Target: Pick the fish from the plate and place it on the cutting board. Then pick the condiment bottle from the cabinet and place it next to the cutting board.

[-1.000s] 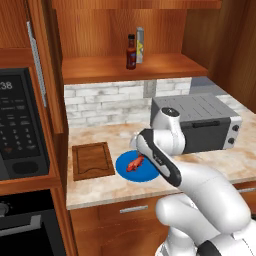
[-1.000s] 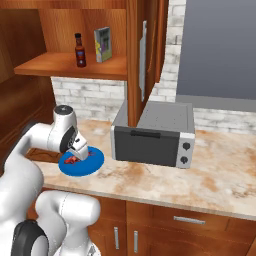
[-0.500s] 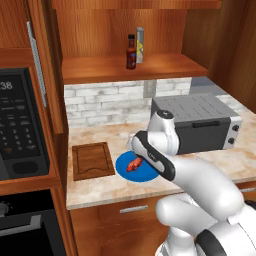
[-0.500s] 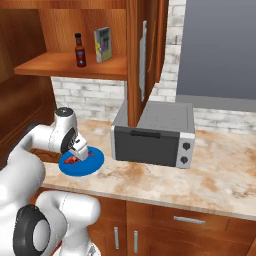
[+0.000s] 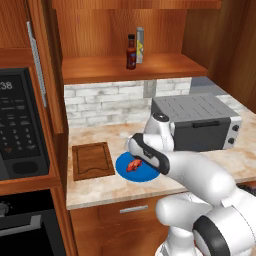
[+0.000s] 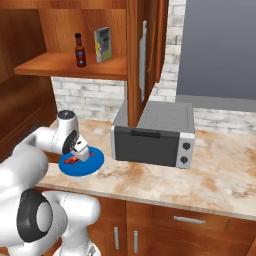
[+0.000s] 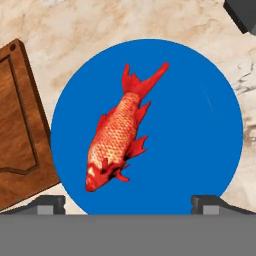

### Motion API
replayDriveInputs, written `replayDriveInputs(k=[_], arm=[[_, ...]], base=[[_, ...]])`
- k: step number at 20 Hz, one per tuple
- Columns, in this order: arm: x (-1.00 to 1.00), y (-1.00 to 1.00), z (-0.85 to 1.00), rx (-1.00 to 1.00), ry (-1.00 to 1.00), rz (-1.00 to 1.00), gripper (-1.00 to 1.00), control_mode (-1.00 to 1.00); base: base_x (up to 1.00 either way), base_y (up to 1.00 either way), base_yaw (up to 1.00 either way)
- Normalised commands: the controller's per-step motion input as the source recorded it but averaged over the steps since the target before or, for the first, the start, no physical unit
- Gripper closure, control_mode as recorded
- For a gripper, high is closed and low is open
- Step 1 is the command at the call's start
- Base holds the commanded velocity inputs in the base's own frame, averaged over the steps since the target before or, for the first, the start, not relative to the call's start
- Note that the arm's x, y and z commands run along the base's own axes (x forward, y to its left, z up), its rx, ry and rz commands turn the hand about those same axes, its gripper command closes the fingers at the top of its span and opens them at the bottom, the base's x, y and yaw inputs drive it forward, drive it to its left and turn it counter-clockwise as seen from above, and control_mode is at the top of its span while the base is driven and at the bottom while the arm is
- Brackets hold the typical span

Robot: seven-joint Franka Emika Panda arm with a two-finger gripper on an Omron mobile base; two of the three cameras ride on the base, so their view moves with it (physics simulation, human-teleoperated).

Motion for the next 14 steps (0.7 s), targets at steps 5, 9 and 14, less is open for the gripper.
replayDriveInputs(k=[5, 9, 14], arm=[[0.14, 0.00, -0.16, 0.00, 0.00, 0.00, -1.00, -1.00], [0.13, 0.00, -0.18, 0.00, 0.00, 0.00, -1.00, -1.00], [0.15, 0.00, -0.19, 0.00, 0.00, 0.00, -1.00, -1.00]], base=[[0.00, 0.00, 0.00], [0.00, 0.00, 0.00], [0.00, 0.00, 0.00]])
